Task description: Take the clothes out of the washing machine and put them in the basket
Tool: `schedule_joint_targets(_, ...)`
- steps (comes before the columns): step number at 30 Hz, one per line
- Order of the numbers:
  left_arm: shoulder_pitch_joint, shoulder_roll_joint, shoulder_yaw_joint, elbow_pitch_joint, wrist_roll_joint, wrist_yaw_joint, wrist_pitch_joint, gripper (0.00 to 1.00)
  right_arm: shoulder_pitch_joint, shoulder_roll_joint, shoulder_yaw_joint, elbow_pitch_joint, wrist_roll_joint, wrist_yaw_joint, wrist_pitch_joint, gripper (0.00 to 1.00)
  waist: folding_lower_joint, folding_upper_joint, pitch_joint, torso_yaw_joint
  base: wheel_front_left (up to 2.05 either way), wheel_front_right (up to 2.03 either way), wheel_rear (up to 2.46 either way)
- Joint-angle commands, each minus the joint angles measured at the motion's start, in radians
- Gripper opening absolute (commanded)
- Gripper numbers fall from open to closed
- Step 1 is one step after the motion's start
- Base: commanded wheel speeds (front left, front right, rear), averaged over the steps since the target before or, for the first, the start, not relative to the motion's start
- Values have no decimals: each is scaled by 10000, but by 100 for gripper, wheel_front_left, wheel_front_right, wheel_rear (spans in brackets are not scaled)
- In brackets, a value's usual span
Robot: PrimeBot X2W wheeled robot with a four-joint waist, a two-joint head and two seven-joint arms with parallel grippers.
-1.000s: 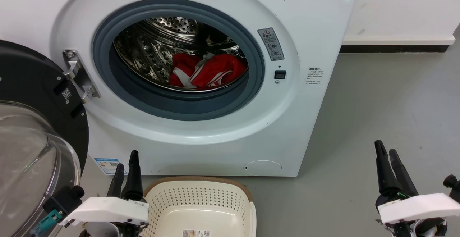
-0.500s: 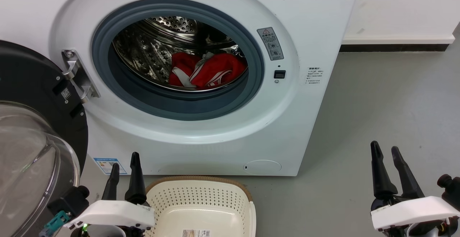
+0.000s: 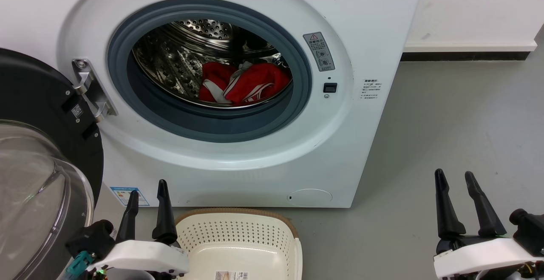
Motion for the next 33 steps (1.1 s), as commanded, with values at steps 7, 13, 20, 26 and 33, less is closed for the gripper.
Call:
schedule_joint_targets(7,87,26,-23,-227,817,98,-236,100,149,-22,51,-312,-945,0,-244,100,0,0,7,-3,0,0,0)
schedule_joint_targets(13,187,23,-30,-195,1384,96,-387,100,249,-21,95,-444,-1549,0,-380,100,0,0,-2,-20,0,0,0)
schedule_joint_targets(20,274,16,-49,-201,1991,110,-555,100,371,-20,127,-571,-2205,-1,-536,100,0,0,-23,-28,0,0,0)
schedule_joint_targets(26,350,12,-49,-176,2483,95,-670,100,498,-19,143,-669,-2725,-1,-669,100,0,0,-21,-36,0,0,0)
schedule_joint_targets(33,455,8,-68,-157,3027,140,-817,100,585,-18,152,-769,-3311,-1,-815,100,0,0,-21,-33,0,0,0)
